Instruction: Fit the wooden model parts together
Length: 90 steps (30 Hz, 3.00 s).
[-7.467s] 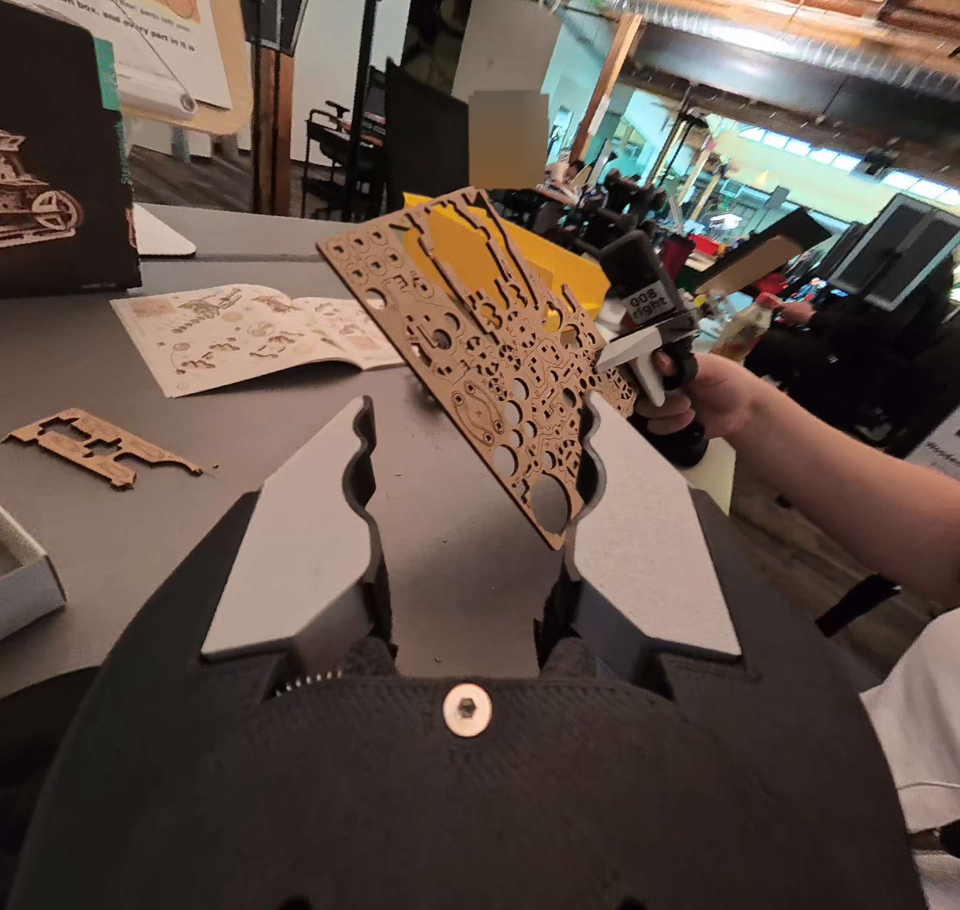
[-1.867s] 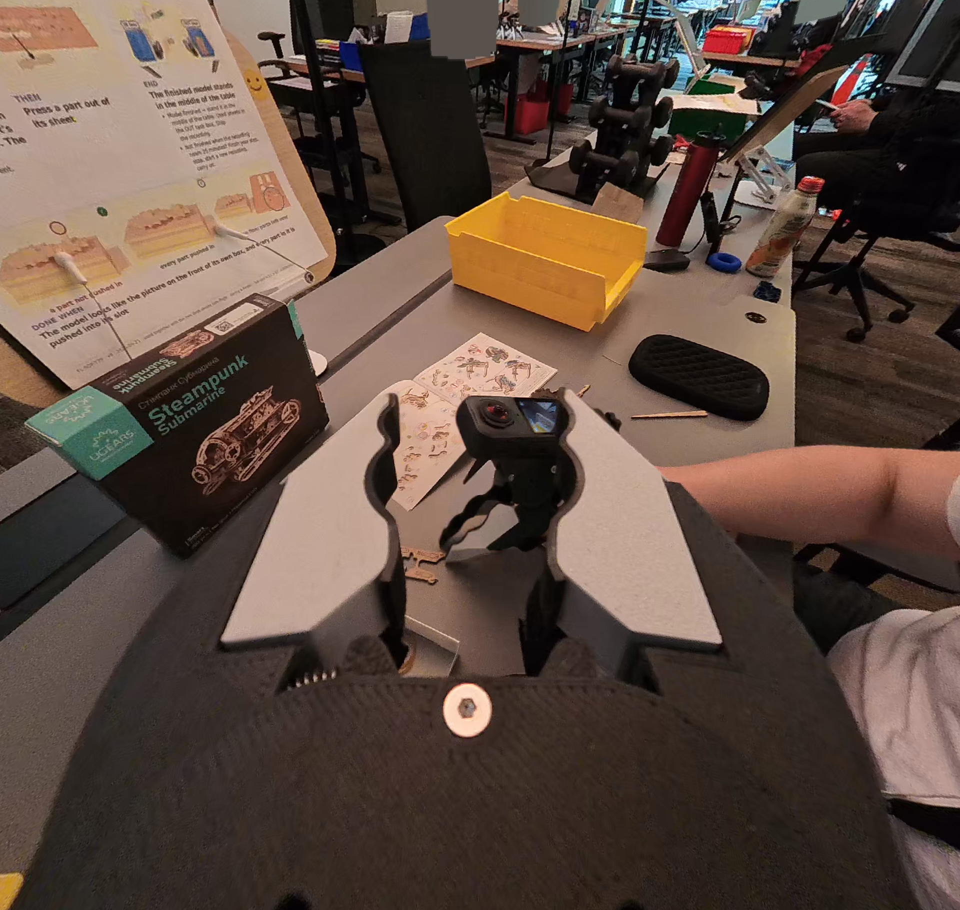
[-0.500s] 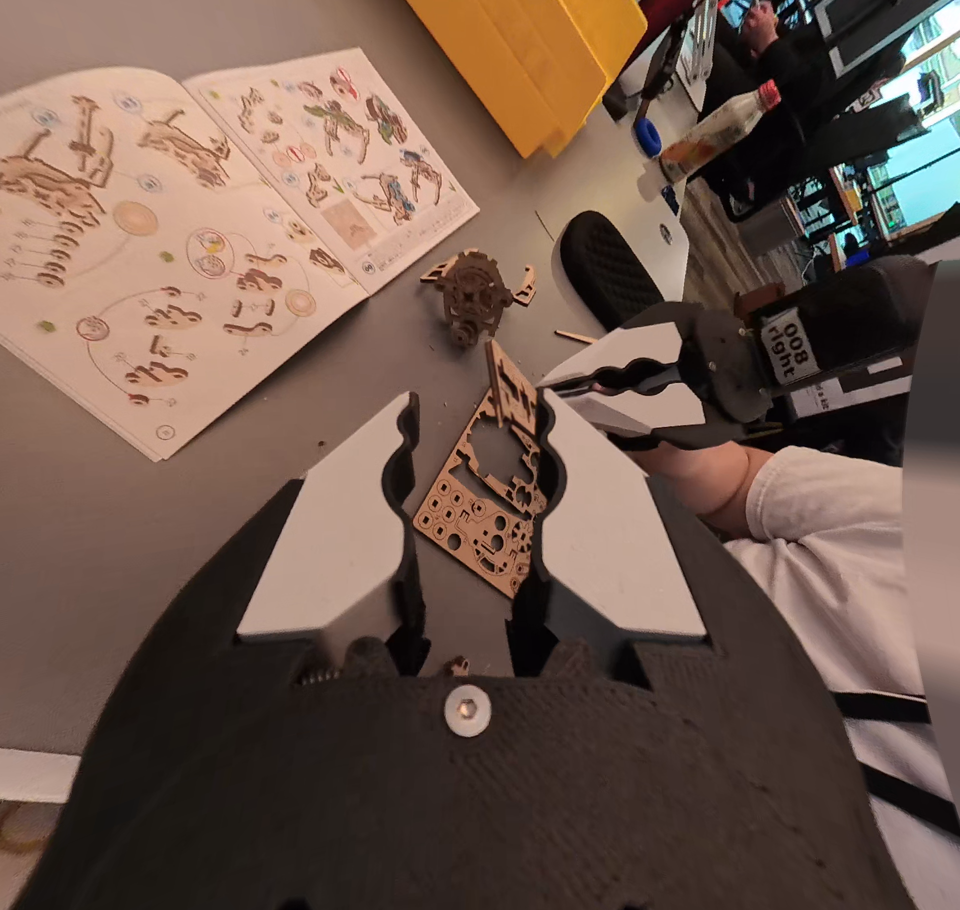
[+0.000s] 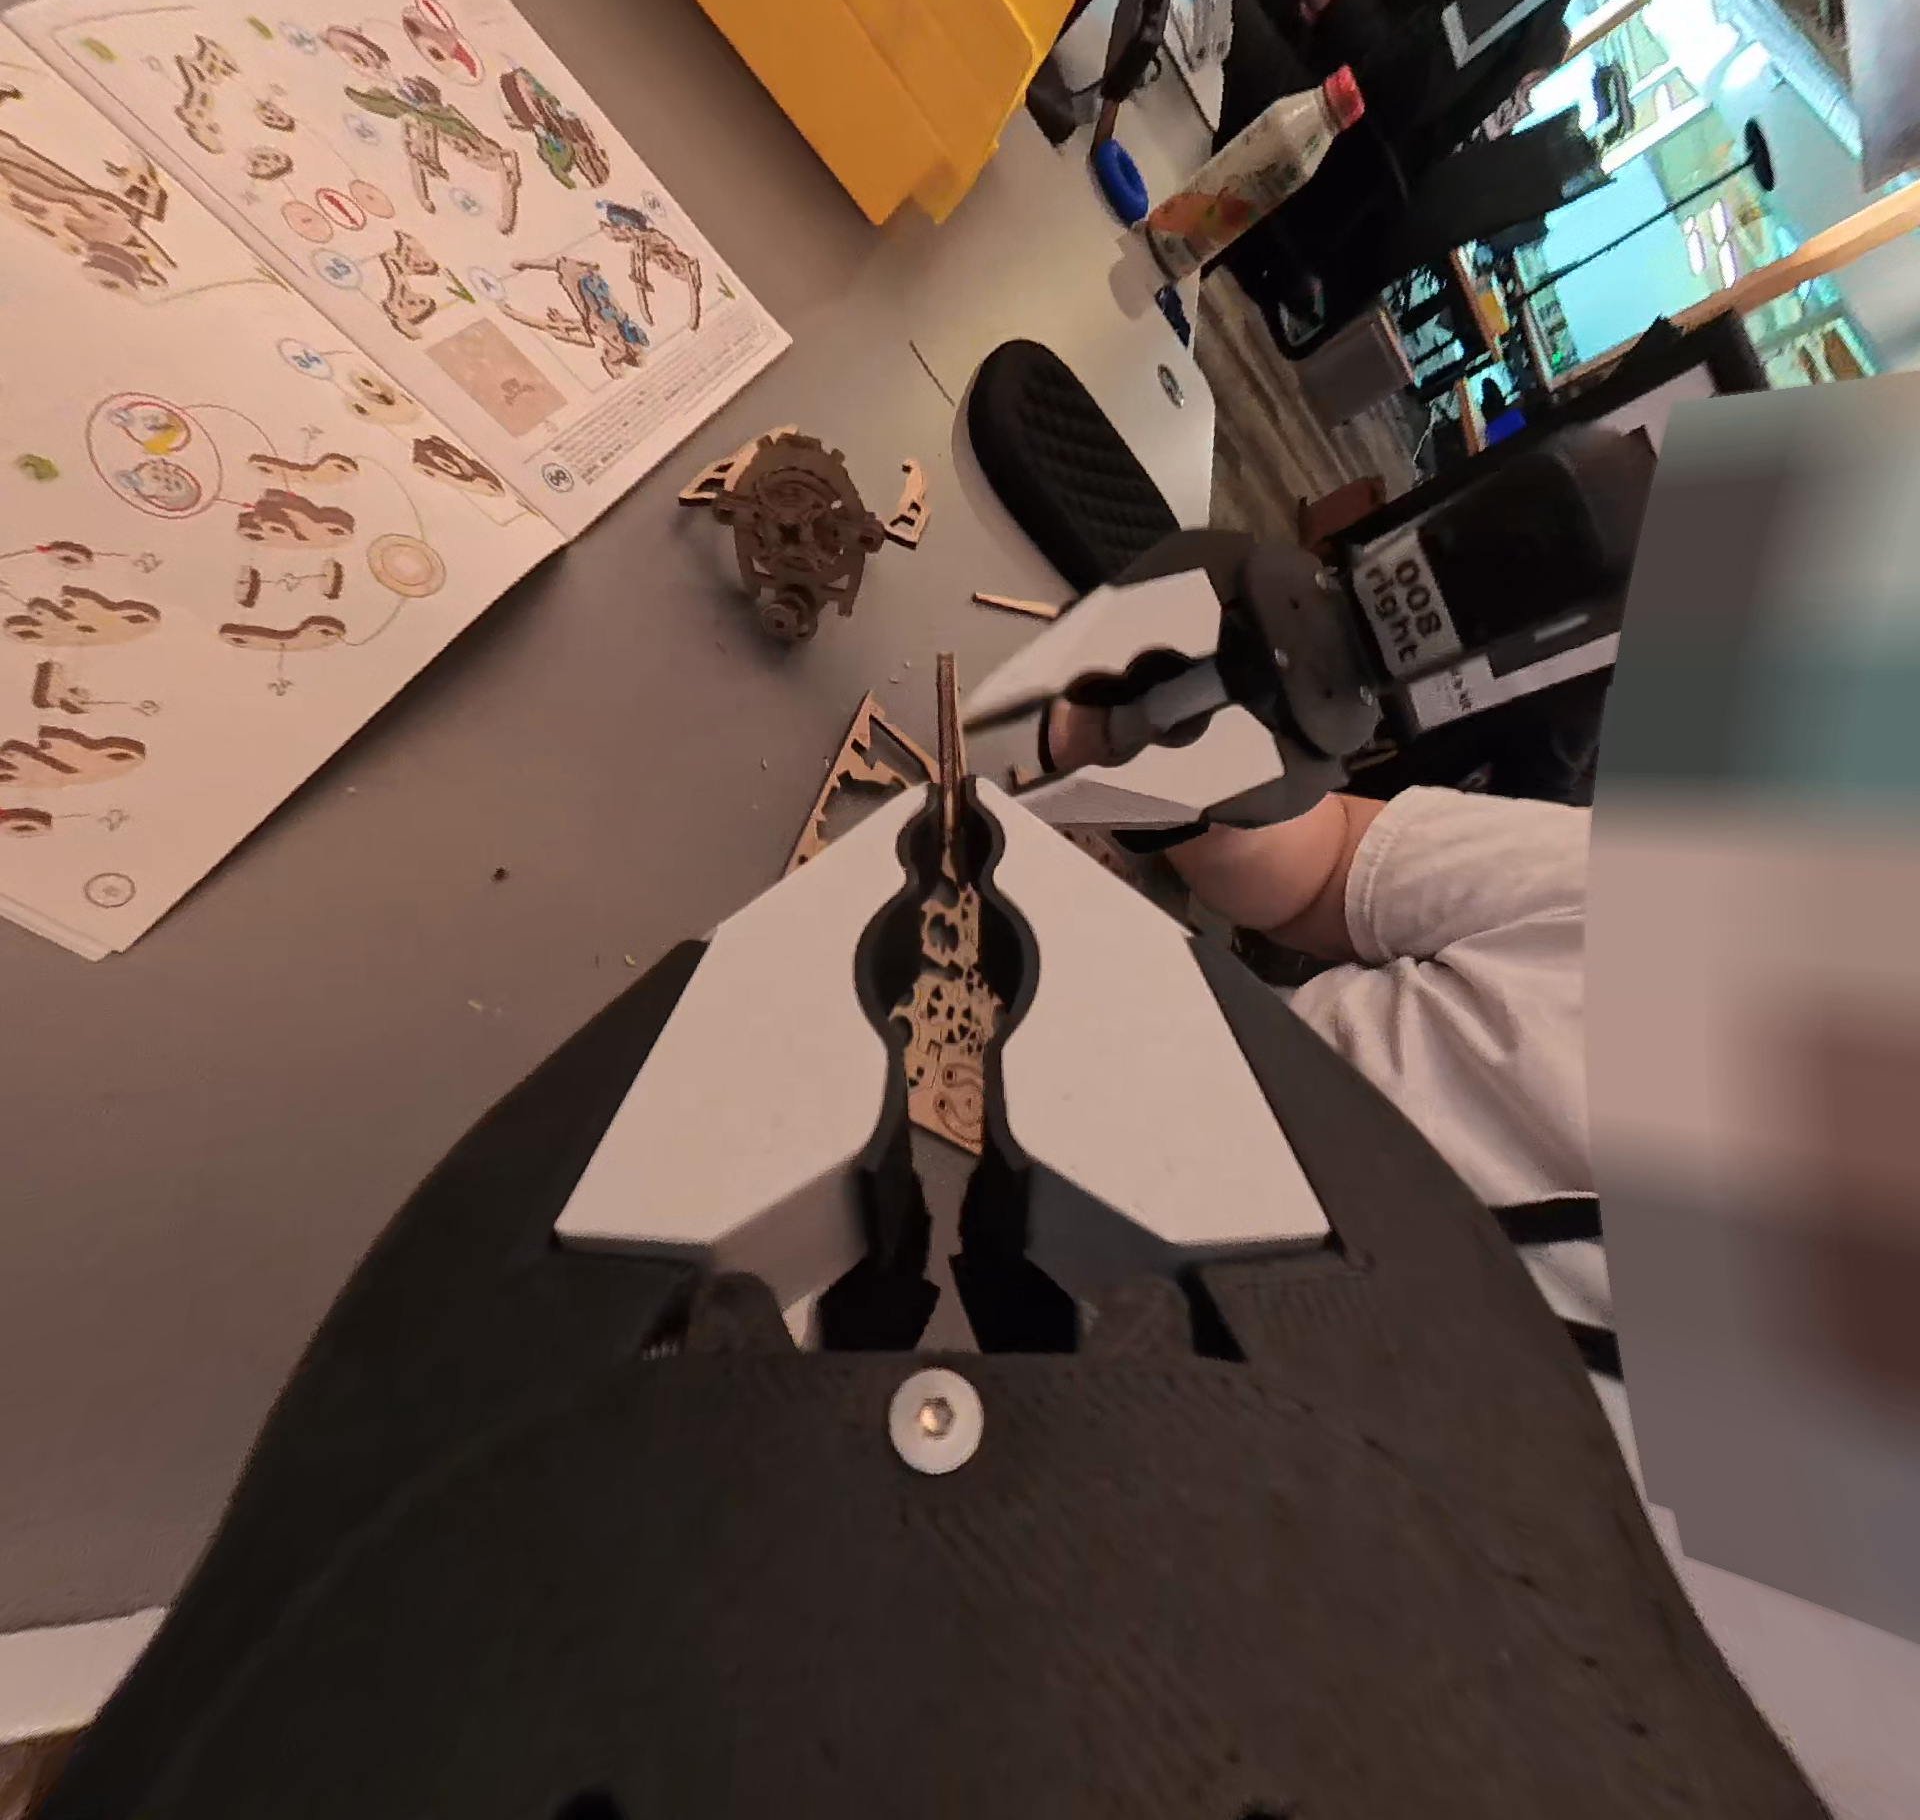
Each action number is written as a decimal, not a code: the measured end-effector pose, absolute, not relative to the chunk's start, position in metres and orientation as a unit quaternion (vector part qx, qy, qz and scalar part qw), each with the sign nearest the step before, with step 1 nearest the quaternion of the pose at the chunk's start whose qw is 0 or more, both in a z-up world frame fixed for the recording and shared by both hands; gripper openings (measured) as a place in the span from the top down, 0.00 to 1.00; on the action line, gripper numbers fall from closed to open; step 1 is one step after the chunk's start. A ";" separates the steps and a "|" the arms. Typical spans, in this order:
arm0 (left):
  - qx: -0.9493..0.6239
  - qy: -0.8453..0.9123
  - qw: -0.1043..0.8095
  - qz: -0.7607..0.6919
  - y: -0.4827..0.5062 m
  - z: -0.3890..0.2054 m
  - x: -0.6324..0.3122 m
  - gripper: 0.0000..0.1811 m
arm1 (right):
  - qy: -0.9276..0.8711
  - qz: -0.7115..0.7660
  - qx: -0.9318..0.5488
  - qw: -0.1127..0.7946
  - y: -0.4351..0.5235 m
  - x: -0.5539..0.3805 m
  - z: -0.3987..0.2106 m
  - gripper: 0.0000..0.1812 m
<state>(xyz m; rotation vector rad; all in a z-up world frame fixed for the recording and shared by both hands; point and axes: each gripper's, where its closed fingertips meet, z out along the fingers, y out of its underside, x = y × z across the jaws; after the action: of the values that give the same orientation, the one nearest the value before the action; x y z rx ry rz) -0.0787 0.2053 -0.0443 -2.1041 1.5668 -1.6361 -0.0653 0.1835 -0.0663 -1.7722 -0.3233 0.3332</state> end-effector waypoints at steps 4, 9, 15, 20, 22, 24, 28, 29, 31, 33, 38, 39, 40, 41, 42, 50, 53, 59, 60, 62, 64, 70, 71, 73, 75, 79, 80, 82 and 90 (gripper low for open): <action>-0.669 0.537 0.013 -0.514 0.197 -0.044 -0.087 1.00 | -0.133 0.229 -0.738 0.620 0.180 -0.073 -0.053 0.81; -0.641 0.572 -0.015 -0.511 0.175 -0.042 -0.091 1.00 | -0.100 0.407 -0.715 0.559 0.174 -0.093 -0.054 0.80; -0.607 0.570 -0.031 -0.553 0.161 -0.025 -0.088 0.94 | -0.081 0.525 -0.667 0.522 0.162 -0.096 -0.041 1.00; -0.639 0.531 0.027 -0.556 0.183 -0.024 -0.091 0.88 | -0.054 0.560 -0.646 0.516 0.164 -0.090 -0.037 1.00; -0.648 0.522 0.033 -0.554 0.179 -0.033 -0.096 0.86 | -0.042 0.582 -0.635 0.506 0.165 -0.091 -0.036 1.00; -0.635 0.520 0.025 -0.570 0.164 -0.040 -0.103 0.87 | -0.030 0.596 -0.631 0.496 0.167 -0.093 -0.037 1.00; -0.608 0.506 0.066 -0.609 0.152 -0.052 -0.099 0.86 | -0.027 0.606 -0.635 0.479 0.170 -0.103 -0.045 1.00; -0.601 0.496 0.069 -0.623 0.151 -0.051 -0.098 0.89 | -0.028 0.603 -0.637 0.479 0.171 -0.105 -0.046 1.00; -0.601 0.492 0.075 -0.625 0.153 -0.055 -0.097 0.99 | -0.031 0.599 -0.639 0.481 0.172 -0.107 -0.048 1.00; -0.604 0.498 0.075 -0.618 0.153 -0.059 -0.101 1.00 | -0.045 0.590 -0.651 0.476 0.173 -0.111 -0.052 0.99; -0.611 0.484 0.064 -0.623 0.156 -0.060 -0.108 1.00 | -0.109 0.511 -0.701 0.486 0.182 -0.115 -0.057 0.92; -0.611 0.483 0.065 -0.624 0.158 -0.060 -0.109 1.00 | -0.117 0.505 -0.707 0.481 0.183 -0.115 -0.057 0.91; -0.609 0.483 0.065 -0.626 0.158 -0.059 -0.110 1.00 | -0.126 0.506 -0.711 0.472 0.184 -0.116 -0.056 0.91; -0.607 0.483 0.065 -0.628 0.158 -0.057 -0.111 1.00 | -0.135 0.507 -0.716 0.460 0.184 -0.117 -0.055 0.90; -0.606 0.483 0.065 -0.628 0.159 -0.056 -0.112 1.00 | -0.144 0.504 -0.723 0.450 0.185 -0.118 -0.055 0.88; -0.606 0.472 0.066 -0.637 0.163 -0.057 -0.113 1.00 | -0.205 0.529 -0.726 0.389 0.188 -0.122 -0.057 0.90; -0.619 0.469 0.067 -0.626 0.168 -0.065 -0.113 1.00 | -0.175 0.563 -0.707 0.392 0.189 -0.115 -0.055 0.89; -0.639 0.489 0.049 -0.593 0.158 -0.078 -0.112 1.00 | -0.119 0.617 -0.682 0.374 0.189 -0.109 -0.051 0.88; -0.642 0.491 0.048 -0.587 0.156 -0.081 -0.111 1.00 | -0.128 0.603 -0.695 0.370 0.188 -0.112 -0.056 0.88; -0.649 0.492 0.046 -0.579 0.156 -0.086 -0.109 1.00 | -0.145 0.565 -0.724 0.368 0.187 -0.116 -0.068 0.91; -0.654 0.487 0.042 -0.577 0.157 -0.088 -0.110 1.00 | -0.150 0.550 -0.733 0.371 0.187 -0.117 -0.073 0.96; -0.657 0.487 0.038 -0.574 0.156 -0.091 -0.109 1.00 | -0.141 0.580 -0.724 0.347 0.184 -0.120 -0.075 0.97; -0.658 0.488 0.037 -0.573 0.156 -0.093 -0.109 1.00 | -0.144 0.577 -0.727 0.343 0.183 -0.121 -0.077 0.97; -0.661 0.489 0.036 -0.569 0.156 -0.095 -0.109 1.00 | -0.147 0.568 -0.732 0.346 0.184 -0.122 -0.080 0.98; -0.660 0.488 0.034 -0.571 0.156 -0.095 -0.108 1.00 | -0.150 0.569 -0.731 0.345 0.183 -0.122 -0.079 0.98; -0.661 0.491 0.033 -0.567 0.155 -0.097 -0.108 1.00 | -0.158 0.570 -0.732 0.338 0.181 -0.122 -0.081 0.98; -0.660 0.493 0.035 -0.566 0.154 -0.097 -0.108 1.00 | -0.161 0.573 -0.730 0.338 0.180 -0.122 -0.080 0.98; -0.653 0.491 0.031 -0.576 0.152 -0.093 -0.108 1.00 | -0.164 0.586 -0.719 0.336 0.178 -0.122 -0.076 0.99; -0.648 0.489 0.036 -0.583 0.154 -0.090 -0.108 1.00 | -0.157 0.607 -0.707 0.326 0.180 -0.122 -0.074 0.99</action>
<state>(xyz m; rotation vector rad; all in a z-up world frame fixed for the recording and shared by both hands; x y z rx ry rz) -0.1076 0.1537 -0.0904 -1.9894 1.5033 -1.7912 -0.1219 0.1798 -0.0738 -1.8531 -0.4108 1.5918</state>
